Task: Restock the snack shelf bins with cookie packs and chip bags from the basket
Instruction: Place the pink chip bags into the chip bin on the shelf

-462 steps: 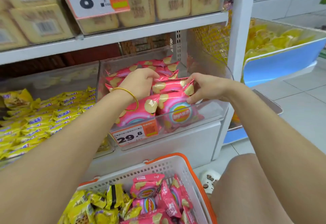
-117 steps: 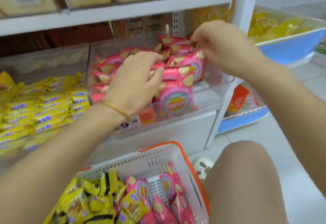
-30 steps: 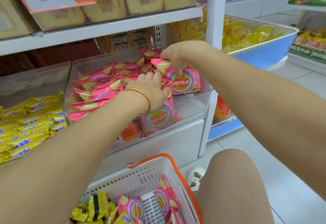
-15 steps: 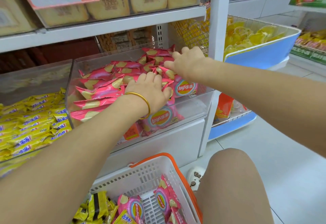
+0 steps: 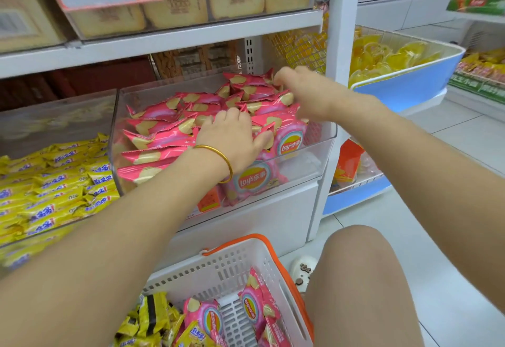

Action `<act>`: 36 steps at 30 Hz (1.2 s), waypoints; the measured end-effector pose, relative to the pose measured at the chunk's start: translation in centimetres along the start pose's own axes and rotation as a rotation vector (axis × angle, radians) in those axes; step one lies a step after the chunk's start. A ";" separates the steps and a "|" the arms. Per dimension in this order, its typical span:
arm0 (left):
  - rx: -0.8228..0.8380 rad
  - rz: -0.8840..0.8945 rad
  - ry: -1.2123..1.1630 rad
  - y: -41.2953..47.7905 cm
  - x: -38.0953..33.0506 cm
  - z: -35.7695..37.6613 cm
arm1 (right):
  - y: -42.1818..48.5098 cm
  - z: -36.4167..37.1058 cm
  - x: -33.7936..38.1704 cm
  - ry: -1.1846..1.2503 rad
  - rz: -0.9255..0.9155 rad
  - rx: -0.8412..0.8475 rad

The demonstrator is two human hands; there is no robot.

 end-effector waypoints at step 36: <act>0.355 -0.032 -0.217 -21.1 6.8 15.5 | -15.1 36.8 13.3 0.058 0.338 0.696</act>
Point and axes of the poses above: each hand's wrist, its own y-axis towards the middle knuckle, its own z-axis out of the palm, x = y × z, the point moved 2 cm from there along y, towards the middle knuckle, and after that the axes turned 7 degrees about z, right-handed, at the moved point
